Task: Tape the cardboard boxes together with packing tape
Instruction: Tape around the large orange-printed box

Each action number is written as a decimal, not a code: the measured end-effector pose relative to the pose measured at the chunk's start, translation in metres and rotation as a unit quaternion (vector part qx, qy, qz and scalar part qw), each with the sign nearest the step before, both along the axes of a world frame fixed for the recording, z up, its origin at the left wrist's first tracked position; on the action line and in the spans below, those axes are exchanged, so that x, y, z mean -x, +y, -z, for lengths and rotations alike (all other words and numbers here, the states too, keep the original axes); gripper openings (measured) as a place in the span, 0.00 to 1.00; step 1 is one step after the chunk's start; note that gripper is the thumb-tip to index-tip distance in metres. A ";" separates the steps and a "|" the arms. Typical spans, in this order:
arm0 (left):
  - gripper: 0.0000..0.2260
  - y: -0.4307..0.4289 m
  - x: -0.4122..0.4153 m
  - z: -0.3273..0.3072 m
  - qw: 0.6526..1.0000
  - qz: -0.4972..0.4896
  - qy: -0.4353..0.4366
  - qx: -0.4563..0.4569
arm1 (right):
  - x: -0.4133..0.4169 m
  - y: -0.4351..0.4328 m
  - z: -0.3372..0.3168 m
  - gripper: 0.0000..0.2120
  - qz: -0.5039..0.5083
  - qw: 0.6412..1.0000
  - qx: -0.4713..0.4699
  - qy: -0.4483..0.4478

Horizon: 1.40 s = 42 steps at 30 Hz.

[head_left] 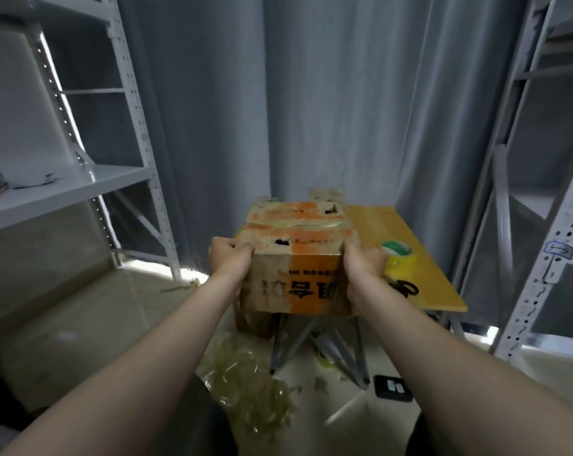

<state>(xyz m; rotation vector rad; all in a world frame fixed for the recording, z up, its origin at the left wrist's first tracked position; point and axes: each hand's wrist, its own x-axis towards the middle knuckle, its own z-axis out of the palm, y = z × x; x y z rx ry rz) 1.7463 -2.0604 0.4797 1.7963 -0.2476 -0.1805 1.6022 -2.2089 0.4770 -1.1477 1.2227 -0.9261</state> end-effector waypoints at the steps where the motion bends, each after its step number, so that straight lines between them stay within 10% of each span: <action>1: 0.14 -0.001 -0.003 0.004 1.000 0.004 -0.011 -0.009 | 0.000 -0.002 0.001 0.27 -0.011 0.998 0.043 0.034; 4: 0.13 -0.005 -0.005 0.004 0.995 0.014 -0.082 -0.064 | -0.002 -0.004 -0.001 0.15 -0.061 0.948 0.258 0.176; 7: 0.14 -0.010 -0.007 0.008 0.970 0.043 -0.189 -0.147 | -0.012 0.000 -0.009 0.18 -0.164 0.779 0.503 0.337; 10: 0.10 -0.014 -0.007 0.012 0.958 0.065 -0.206 -0.187 | -0.027 0.005 -0.011 0.18 -0.290 0.717 0.527 0.352; 22: 0.14 -0.039 -0.020 0.012 0.934 0.055 -0.255 -0.242 | -0.049 -0.014 0.010 0.22 -0.234 0.716 0.560 0.345; 29: 0.16 -0.072 -0.041 -0.033 0.823 0.245 -0.364 -0.361 | -0.044 -0.024 -0.001 0.16 -0.282 0.727 0.542 0.312; 34: 0.15 -0.085 -0.053 -0.046 0.771 0.265 -0.360 -0.453 | -0.058 -0.067 -0.024 0.16 -0.268 0.807 0.431 0.303; 42: 0.48 -0.072 -0.063 -0.059 0.753 0.417 -0.250 -0.444 | -0.079 -0.121 -0.029 0.39 -0.306 0.818 0.281 0.399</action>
